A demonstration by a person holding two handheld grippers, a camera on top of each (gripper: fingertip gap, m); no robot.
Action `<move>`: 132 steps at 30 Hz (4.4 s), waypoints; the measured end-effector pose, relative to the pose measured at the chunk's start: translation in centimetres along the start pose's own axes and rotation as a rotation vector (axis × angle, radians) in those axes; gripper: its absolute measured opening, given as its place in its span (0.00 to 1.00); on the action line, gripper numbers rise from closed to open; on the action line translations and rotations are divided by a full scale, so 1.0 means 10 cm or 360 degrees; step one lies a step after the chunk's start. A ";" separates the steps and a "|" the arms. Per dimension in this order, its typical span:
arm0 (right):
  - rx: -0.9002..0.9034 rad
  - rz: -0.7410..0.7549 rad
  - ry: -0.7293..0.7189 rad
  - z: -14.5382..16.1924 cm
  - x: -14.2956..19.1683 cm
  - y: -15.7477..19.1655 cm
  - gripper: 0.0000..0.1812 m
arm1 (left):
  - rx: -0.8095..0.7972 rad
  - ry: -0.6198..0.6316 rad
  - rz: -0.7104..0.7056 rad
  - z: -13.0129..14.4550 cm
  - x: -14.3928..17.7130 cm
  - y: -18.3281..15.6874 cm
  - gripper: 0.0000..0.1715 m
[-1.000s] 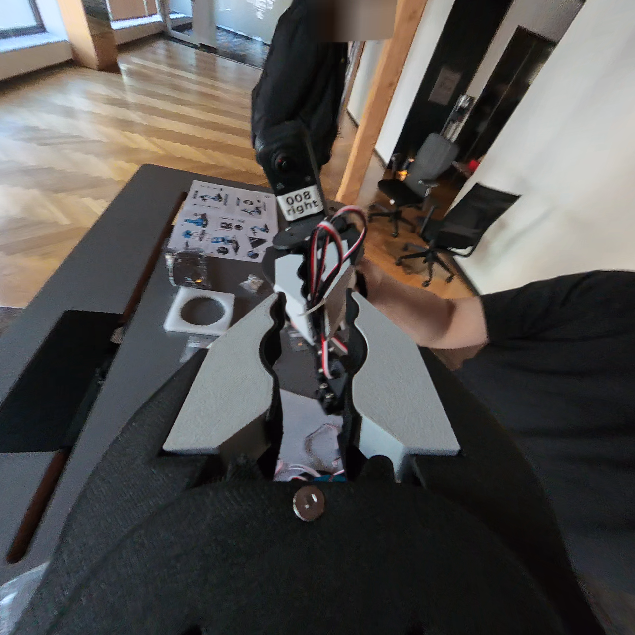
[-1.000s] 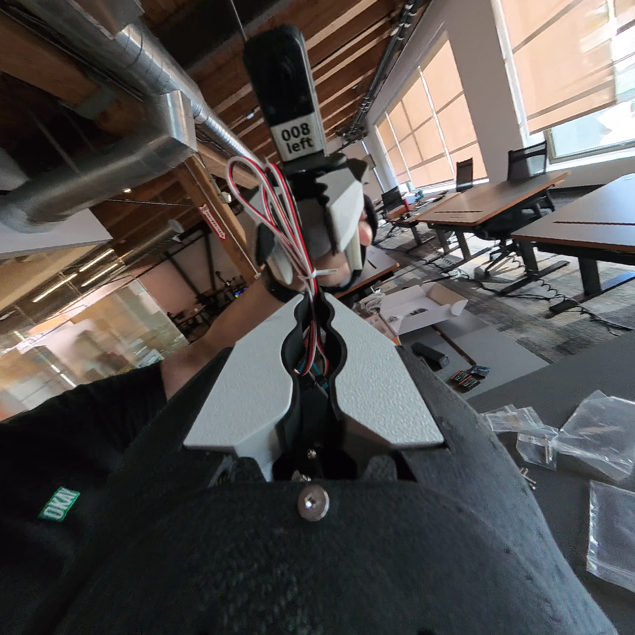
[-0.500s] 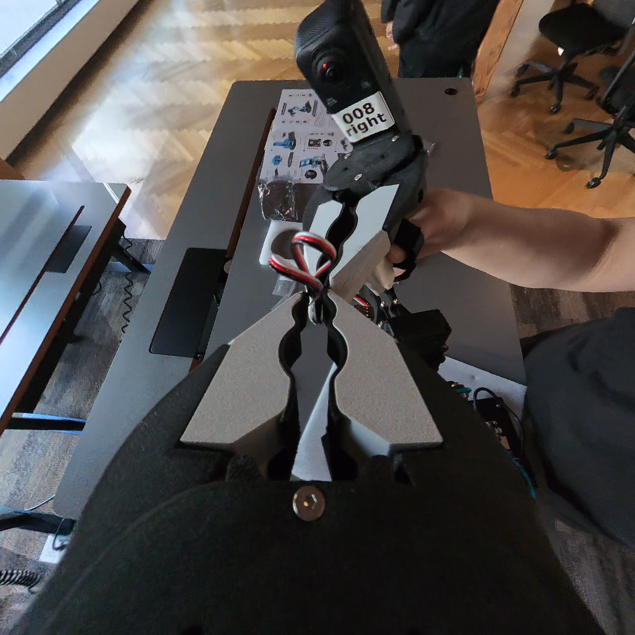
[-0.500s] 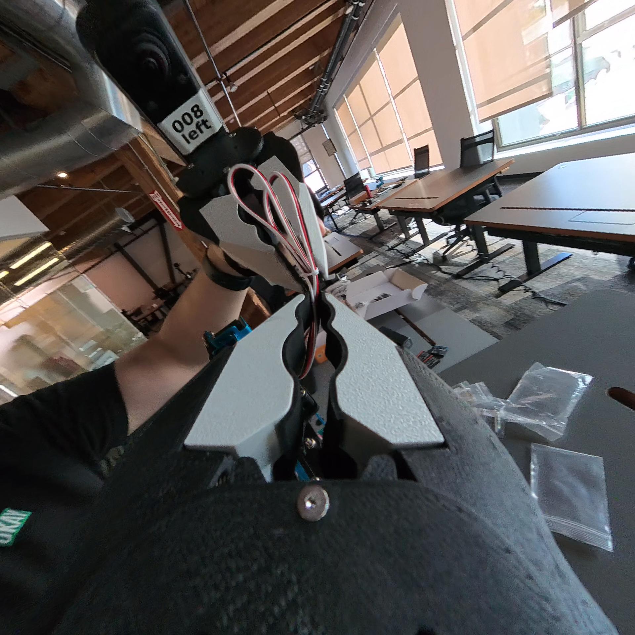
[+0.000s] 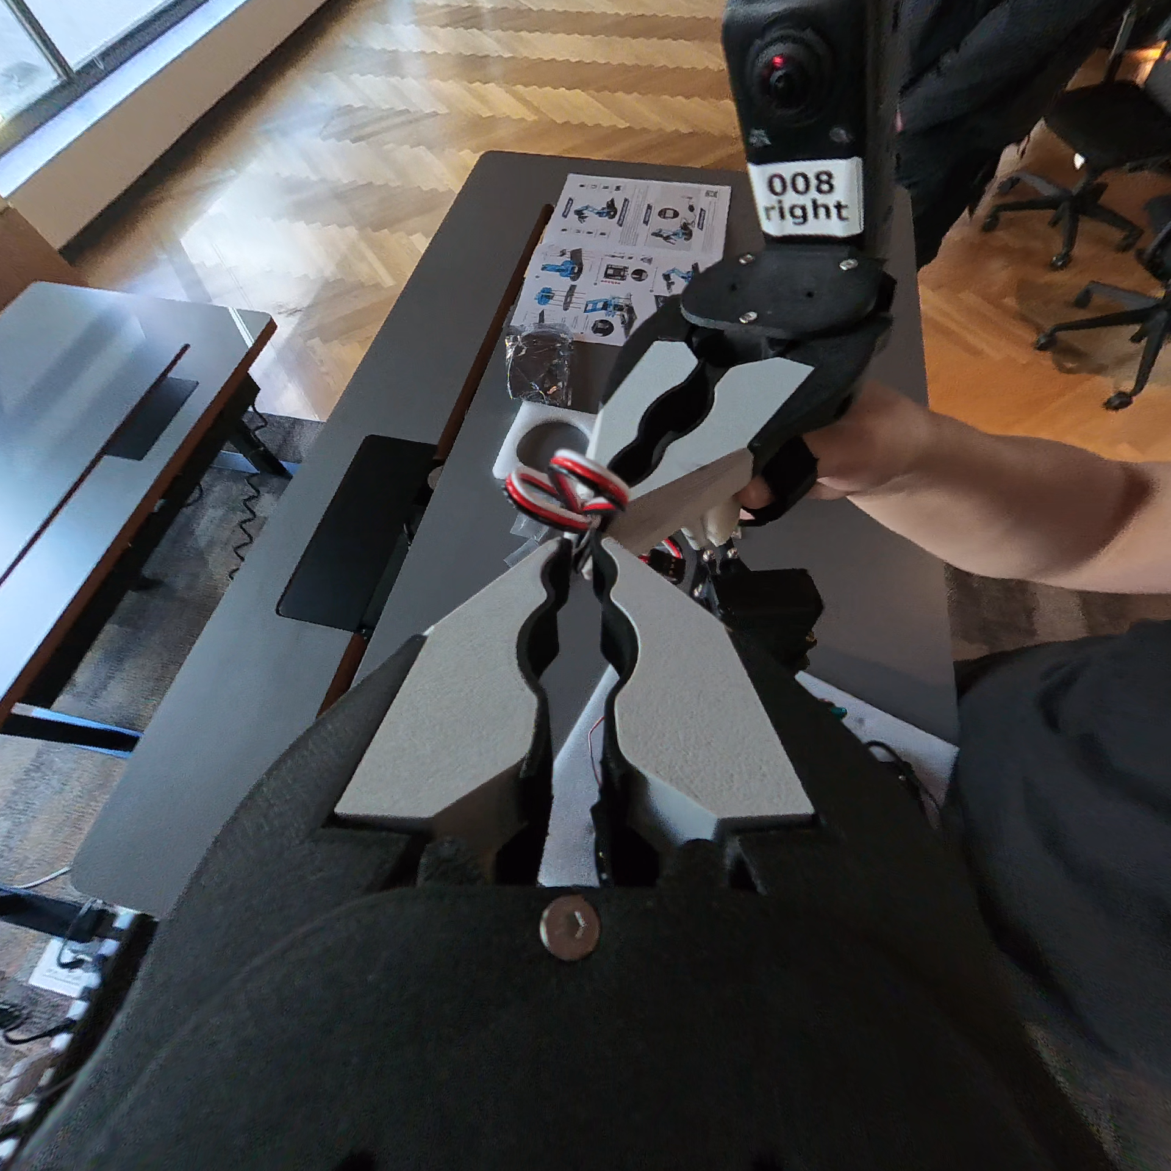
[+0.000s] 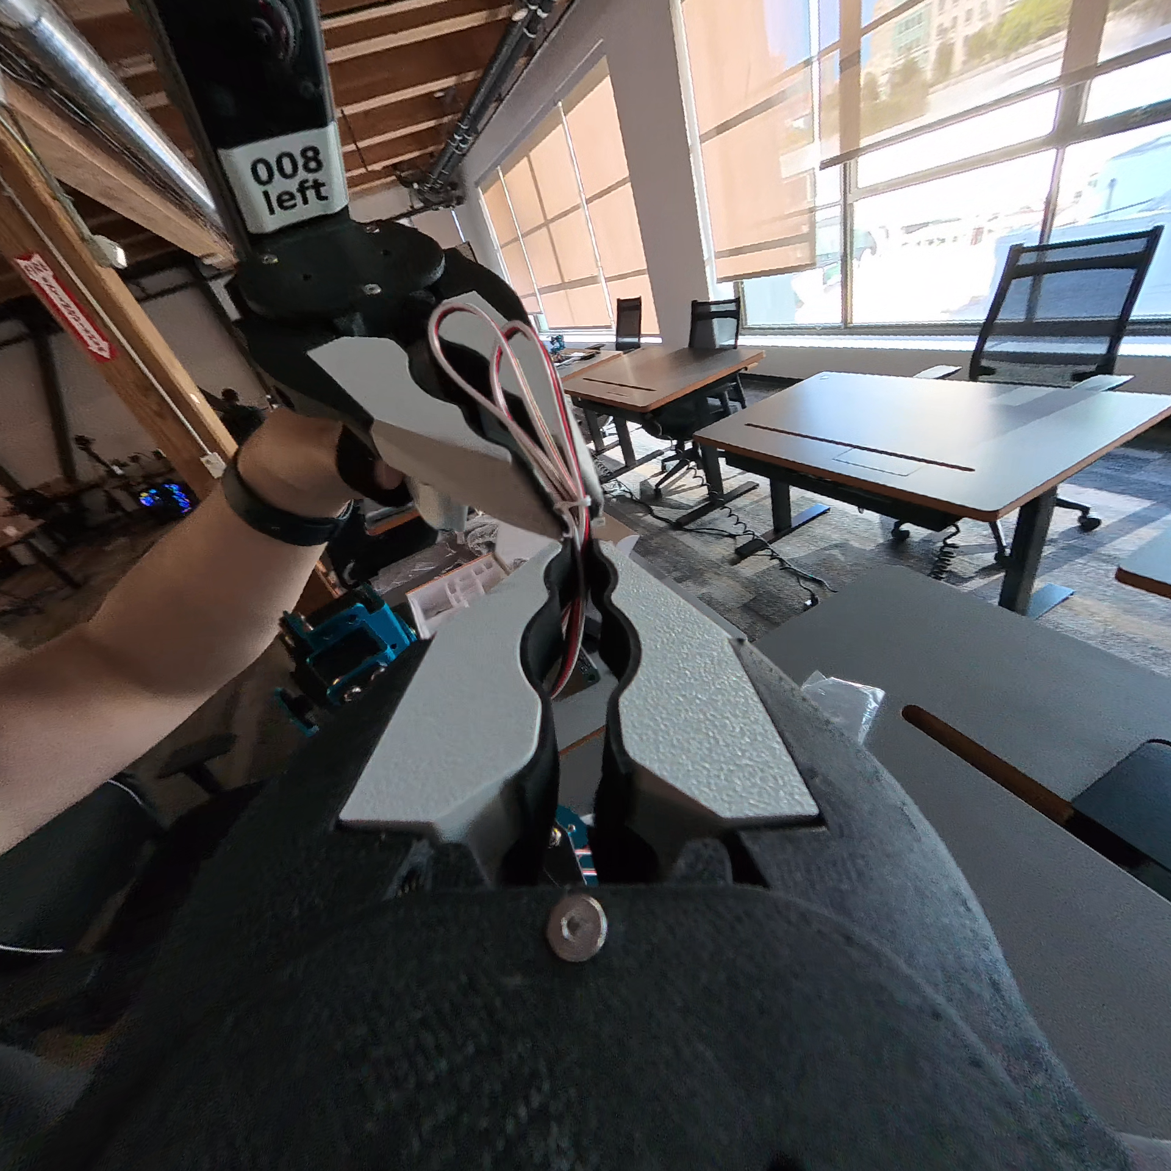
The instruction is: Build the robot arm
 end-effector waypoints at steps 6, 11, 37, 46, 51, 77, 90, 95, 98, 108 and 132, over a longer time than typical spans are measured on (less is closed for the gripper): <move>-0.0028 0.0014 0.0024 -0.01 -0.04 0.01 0.01 | -0.0159 0.0047 -0.0152 0.02 0.04 -0.06 0.00; 0.0138 0.0177 0.0087 0.02 -0.10 0.04 0.01 | -0.0036 0.0143 -0.0178 0.05 0.12 -0.08 0.00; 0.0720 0.0487 0.0224 -0.03 -0.05 0.22 0.01 | 0.1138 -0.0253 0.0330 -0.13 0.78 0.28 0.00; 0.0351 0.0261 -0.0018 -0.02 0.14 0.07 0.05 | 0.1032 -0.0338 0.0405 -0.03 0.82 0.10 0.00; -0.0098 -0.0007 -0.0156 0.06 0.30 -0.13 0.05 | 0.0836 -0.0569 0.0467 -0.08 1.12 -0.34 0.00; -0.0009 0.0655 -0.0099 0.93 2.89 -0.46 0.20 | 0.0383 -0.0221 0.0282 0.79 -0.89 -2.86 0.00; -0.0015 0.0886 0.0149 2.58 5.36 0.09 0.20 | -0.0251 0.0687 0.0005 1.18 -3.56 -2.86 0.00; -0.0068 0.0782 0.0117 2.66 5.61 -0.01 0.20 | -0.0474 0.0835 -0.0073 1.17 -3.64 -2.86 0.05; -0.0096 0.0730 0.0094 2.70 5.56 -0.12 0.20 | -0.0295 0.0839 -0.0107 1.15 -3.55 -2.86 0.20; -0.0094 0.0466 0.0150 2.59 4.80 -0.14 0.19 | 0.0102 0.0327 -0.0649 1.01 -2.17 -3.22 0.14; 0.1728 0.0853 0.0168 0.51 0.54 0.47 0.13 | 0.0191 -0.0316 -0.0579 1.74 1.46 -1.92 0.10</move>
Point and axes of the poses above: each gripper's, where its closed fingertips meet, x back along the fingers, z out of its underside, y = z × x across the jaws, the point moved 6 cm from there along x, back along the fingers, and after that the axes turned 5 degrees about -x, right-handed, at the moved point
